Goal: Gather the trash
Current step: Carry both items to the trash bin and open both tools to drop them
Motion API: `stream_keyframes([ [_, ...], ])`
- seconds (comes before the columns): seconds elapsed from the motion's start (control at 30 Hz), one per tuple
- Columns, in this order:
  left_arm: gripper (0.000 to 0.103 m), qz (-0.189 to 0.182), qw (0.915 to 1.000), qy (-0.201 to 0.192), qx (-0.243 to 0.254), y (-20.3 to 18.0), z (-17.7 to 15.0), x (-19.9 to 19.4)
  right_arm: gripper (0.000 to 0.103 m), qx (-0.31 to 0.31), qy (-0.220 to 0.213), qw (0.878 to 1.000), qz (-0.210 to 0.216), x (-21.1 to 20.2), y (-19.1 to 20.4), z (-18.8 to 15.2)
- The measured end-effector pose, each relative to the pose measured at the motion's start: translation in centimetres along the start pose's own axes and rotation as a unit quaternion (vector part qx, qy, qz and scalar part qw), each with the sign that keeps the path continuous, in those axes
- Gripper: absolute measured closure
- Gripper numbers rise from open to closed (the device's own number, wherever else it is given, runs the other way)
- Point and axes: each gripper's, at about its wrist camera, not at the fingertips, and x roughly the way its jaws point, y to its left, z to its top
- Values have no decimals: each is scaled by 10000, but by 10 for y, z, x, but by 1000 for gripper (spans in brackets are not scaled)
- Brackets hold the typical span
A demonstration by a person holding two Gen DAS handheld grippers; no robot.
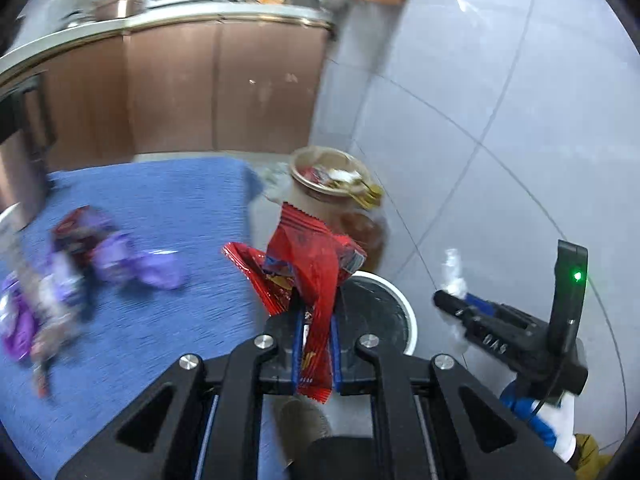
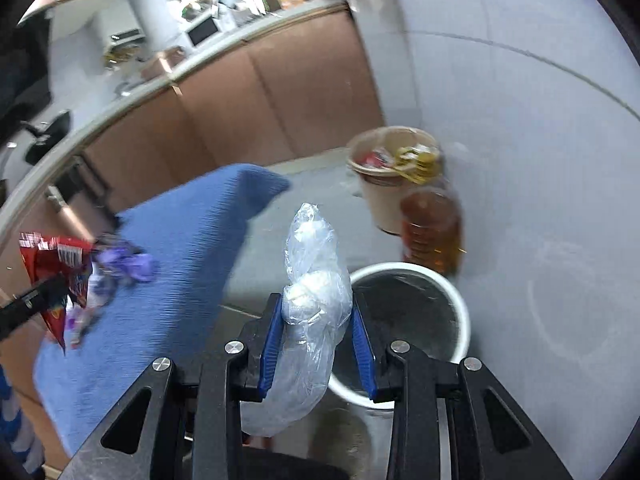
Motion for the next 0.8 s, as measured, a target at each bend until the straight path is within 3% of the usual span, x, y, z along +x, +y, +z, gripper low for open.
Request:
stream_keyframes([
  [0.33, 89, -432, 9970, 619, 164, -53, 26, 92, 70, 158, 366, 9980, -482, 45, -46, 1],
  [0.4, 79, -584, 9957, 704, 125, -55, 28, 102, 65, 164, 413, 9973, -592, 51, -51, 0],
  [0.47, 71, -677, 9949, 746, 71, -55, 31, 109, 48, 211, 424, 9964, -702, 53, -58, -1],
  [0.5, 70, -738, 9943, 764, 32, -55, 32, 111, 46, 246, 418, 9961, -739, 53, -61, -1],
  [0.6, 67, -932, 9923, 805, -90, -53, 34, 115, 43, 281, 415, 9950, -859, 49, -68, -2],
  [0.8, 65, -865, 9940, 663, -131, -48, 38, 105, 40, 401, 289, 9943, -949, 39, -73, 1],
])
